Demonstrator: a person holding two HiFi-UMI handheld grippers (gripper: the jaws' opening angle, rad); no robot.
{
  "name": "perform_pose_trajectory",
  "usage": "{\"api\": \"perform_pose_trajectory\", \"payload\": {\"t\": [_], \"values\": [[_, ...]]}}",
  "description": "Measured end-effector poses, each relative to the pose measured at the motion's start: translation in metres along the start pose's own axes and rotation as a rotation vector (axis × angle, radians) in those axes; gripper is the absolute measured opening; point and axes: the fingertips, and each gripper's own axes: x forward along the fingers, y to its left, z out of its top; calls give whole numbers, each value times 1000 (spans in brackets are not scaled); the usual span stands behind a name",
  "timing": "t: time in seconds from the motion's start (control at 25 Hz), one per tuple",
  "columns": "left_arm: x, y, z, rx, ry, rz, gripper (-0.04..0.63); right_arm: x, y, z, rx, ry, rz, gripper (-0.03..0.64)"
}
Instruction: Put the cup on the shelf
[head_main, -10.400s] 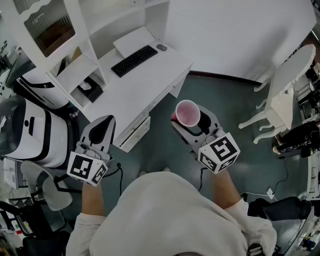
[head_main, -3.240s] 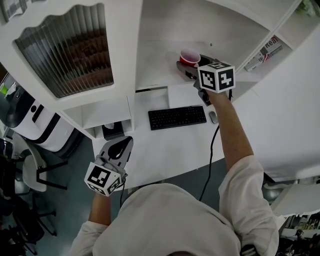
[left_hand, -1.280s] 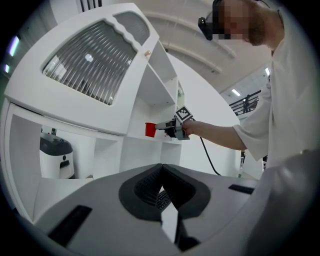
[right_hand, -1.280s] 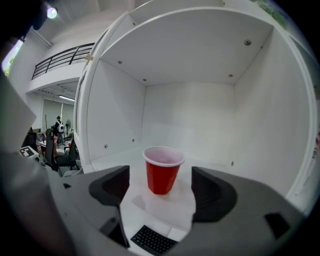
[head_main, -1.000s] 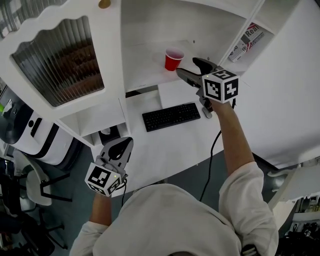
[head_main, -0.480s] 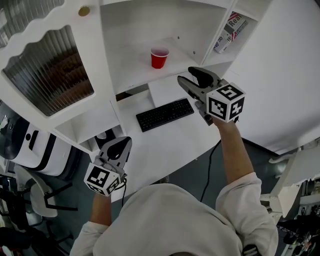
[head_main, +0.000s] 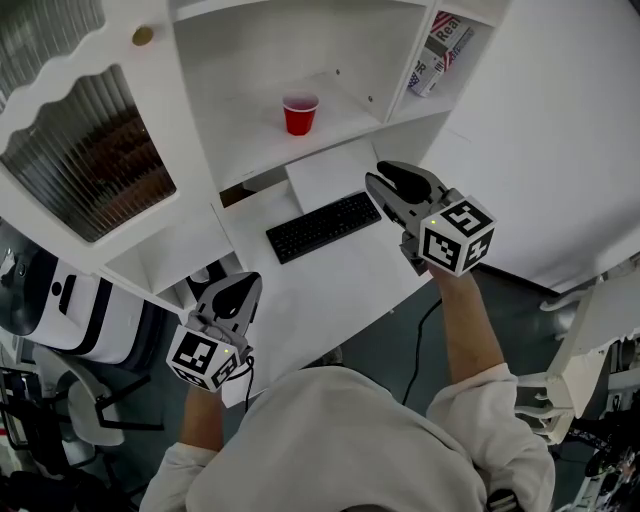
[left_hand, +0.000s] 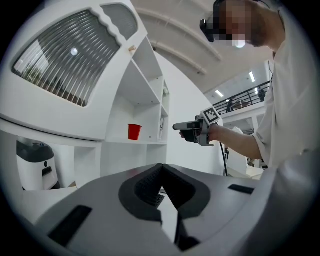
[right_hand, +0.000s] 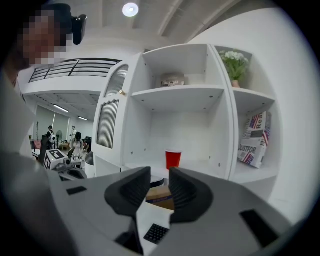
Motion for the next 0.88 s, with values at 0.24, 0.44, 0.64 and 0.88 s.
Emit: {"api": "perform_pose_trajectory", "payload": {"t": [0.24, 0.44, 0.64, 0.88], "values": [[1, -5, 4, 8, -2, -6, 1, -23, 5, -11, 18, -13, -19, 90], [0, -9, 5, 11, -3, -10, 1, -39, 10, -19, 46, -30, -25, 36], [-3, -13, 4, 19, -6, -16, 1, -53, 19, -25, 61, -45, -29, 5], [-8, -20, 7, 27, -10, -23, 2, -67, 32, -31, 74, -60, -26, 5]]}}
